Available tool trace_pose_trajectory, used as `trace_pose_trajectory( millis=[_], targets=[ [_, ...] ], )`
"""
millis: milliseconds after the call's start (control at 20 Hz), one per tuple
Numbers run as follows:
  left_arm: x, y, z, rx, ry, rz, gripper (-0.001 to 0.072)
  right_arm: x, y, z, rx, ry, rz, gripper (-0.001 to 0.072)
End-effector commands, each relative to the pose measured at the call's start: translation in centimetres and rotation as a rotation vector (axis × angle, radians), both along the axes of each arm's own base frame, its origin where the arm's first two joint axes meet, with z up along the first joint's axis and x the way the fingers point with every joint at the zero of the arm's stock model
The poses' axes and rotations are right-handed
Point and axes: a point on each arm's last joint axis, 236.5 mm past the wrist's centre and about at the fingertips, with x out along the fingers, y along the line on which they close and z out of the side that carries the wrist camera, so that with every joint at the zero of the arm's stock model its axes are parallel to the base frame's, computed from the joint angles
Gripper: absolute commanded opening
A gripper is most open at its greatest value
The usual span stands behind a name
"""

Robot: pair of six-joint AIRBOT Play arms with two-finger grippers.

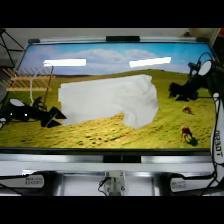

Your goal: Fold the shirts.

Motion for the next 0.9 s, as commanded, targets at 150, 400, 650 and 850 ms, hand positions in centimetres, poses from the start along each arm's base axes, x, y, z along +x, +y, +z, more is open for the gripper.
trace_pose_trajectory(
  millis=[150, 400, 650, 850],
  targets=[
    [1.4, -2.9, -0.9, 0.019, -0.058, 0.000, 0.0148, -0.4, 0.4, -0.9, 0.024, 0.035, 0.006, 0.0473],
    [1.6, -2.1, -0.1, 0.018, -0.077, 0.010, 0.0030, -0.7, 4.6, -5.4, 0.217, 0.144, 0.085, 0.0473],
    [2.1, -1.4, 2.0, 0.045, -0.150, 0.000, 0.0029, -0.3, 4.8, -10.3, 0.239, 0.205, 0.078, 0.0473],
    [2.3, -1.5, 2.9, 0.058, -0.201, -0.040, 0.0028, 0.3, 5.5, -12.9, 0.242, 0.208, 0.084, 0.0466]
  ],
)
